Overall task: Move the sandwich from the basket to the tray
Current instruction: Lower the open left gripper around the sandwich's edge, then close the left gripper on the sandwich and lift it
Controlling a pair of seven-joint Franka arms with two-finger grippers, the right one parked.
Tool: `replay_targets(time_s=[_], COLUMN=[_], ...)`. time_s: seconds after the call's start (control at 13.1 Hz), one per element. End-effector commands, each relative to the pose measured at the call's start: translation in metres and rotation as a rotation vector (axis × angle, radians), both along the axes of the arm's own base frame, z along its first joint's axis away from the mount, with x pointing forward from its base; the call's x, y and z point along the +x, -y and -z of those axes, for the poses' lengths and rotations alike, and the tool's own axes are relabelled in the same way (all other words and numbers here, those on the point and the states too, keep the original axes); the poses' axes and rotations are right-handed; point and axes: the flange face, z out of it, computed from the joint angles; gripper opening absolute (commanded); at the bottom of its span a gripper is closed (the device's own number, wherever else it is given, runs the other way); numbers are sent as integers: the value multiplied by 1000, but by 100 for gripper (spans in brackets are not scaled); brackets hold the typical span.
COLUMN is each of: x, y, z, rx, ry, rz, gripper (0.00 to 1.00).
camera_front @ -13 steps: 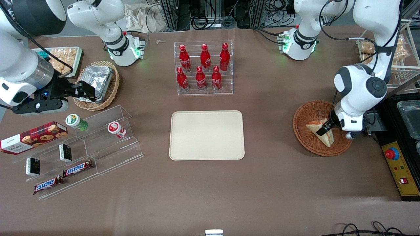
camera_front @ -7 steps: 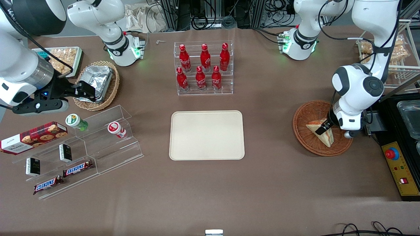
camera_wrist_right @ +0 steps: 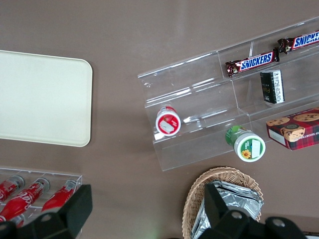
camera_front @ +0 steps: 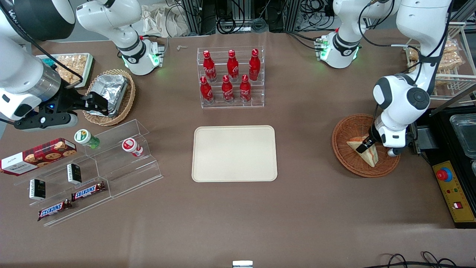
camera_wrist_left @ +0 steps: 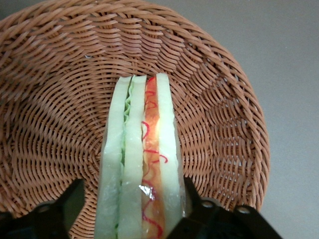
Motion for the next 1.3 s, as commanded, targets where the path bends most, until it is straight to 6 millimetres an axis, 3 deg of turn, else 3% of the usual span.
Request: replay_targets(time_s=[0.0,0.38,0.69,0.84,0.99,1.22], x=[-4,-4,-2,4,19,54], y=[5,5,9,23,29,29], z=[2,0,-28,-45,-75,-154], rx=[-4,-4,-16,-20,-34,-61], ry=[25,21,-3,-12,-49,-146], rz=[-11,2,26,63,91,134], gripper=[0,0,0,0,0,0])
